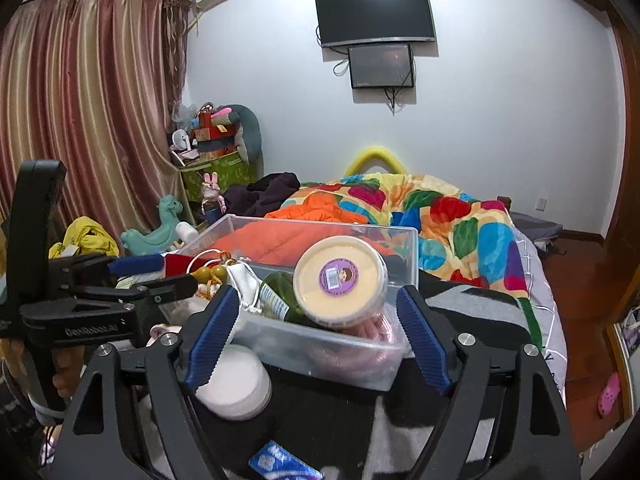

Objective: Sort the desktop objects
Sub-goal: 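Carry the ornament and container into the clear box and open both tools, then move the left tool to the green dotted tile box while the right tool approaches the blue Max box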

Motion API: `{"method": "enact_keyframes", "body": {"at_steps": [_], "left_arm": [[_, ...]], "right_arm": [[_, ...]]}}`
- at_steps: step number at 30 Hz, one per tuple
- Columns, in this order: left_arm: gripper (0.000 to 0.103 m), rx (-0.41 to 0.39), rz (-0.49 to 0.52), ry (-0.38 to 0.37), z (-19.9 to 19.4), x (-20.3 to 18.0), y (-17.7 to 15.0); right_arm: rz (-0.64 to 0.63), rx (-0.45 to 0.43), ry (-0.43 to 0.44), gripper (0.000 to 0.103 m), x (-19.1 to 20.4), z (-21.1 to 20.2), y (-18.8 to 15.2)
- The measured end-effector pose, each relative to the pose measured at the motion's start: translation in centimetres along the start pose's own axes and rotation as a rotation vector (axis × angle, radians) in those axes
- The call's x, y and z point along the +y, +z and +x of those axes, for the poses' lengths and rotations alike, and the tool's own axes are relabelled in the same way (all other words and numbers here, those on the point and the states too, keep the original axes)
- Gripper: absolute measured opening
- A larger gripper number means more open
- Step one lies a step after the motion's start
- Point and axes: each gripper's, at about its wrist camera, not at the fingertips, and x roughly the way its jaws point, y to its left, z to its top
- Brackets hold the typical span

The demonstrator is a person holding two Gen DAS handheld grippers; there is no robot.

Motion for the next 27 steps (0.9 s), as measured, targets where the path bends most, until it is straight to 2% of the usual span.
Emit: {"method": "enact_keyframes", "body": {"at_steps": [4,9,13,17,23,27], "left_arm": [[0.078,-0.021,0.011,-0.004,-1.8,-0.2,-0.3],[0.087,-0.035,0.026,0.032,-3.2,0.1,-1.3],[0.091,-0.029,0.020,0.060,-3.9,0.8,-2.6],[0.092,0.008,-0.012,0.078,-4.0,2.0,-4.3],[0.092,0.115,-0.079,0.060,-2.7,3.5,-6.9],[0.092,0.152,-0.090,0.053,-2.2,3.6,-8.1]], "right_arm": [[0.003,-0.001,0.001,0.083,-0.1,-1.0,-0.8],[0.011,0.028,0.003,0.083,-0.1,-1.4,-2.2],[0.019,0.045,0.009,0.083,-0.1,-1.7,-3.3],[0.026,0.058,0.011,0.083,0.0,-2.1,-4.2],[0.069,0.081,0.007,0.083,-0.1,-2.3,-5.6],[0.081,0.107,0.011,0.083,-0.2,-2.1,-6.5]]}}
